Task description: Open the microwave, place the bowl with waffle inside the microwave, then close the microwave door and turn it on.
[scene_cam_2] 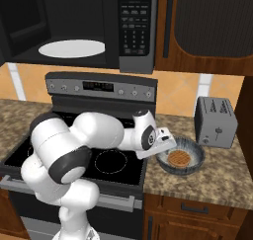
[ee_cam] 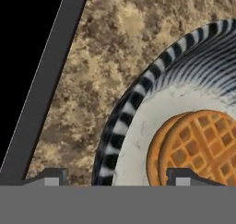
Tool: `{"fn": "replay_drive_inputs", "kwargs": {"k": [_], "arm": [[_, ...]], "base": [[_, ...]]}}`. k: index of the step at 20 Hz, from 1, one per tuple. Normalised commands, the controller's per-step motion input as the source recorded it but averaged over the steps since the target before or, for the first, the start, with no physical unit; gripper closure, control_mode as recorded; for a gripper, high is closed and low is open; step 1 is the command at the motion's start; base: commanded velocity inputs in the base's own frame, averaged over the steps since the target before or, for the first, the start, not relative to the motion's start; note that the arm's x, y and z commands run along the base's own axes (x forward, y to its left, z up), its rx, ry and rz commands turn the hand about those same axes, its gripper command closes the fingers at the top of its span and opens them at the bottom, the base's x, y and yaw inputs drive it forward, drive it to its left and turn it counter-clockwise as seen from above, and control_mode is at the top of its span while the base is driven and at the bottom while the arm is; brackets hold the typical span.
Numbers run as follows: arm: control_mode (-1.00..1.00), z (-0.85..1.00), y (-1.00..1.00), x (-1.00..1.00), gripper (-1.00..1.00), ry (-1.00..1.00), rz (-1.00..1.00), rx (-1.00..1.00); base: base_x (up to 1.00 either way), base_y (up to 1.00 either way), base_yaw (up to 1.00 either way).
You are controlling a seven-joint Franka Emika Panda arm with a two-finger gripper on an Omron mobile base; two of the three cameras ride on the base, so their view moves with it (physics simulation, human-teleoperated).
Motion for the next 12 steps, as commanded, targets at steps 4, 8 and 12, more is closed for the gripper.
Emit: {"fn": "replay_drive_inputs", "kwargs": {"k": [4, 8, 12], "arm": [[-1.0, 0.0, 0.0, 0.0, 1.0, 0.0, 0.0, 0.0], [-1.0, 0.0, 0.0, 0.0, 1.0, 0.0, 0.0, 0.0], [-1.0, 0.0, 0.06, -0.1, 1.0, 0.0, 0.0, 0.0]], "base": [[0.0, 0.0, 0.0], [0.0, 0.0, 0.0], [0.0, 0.0, 0.0]]}}
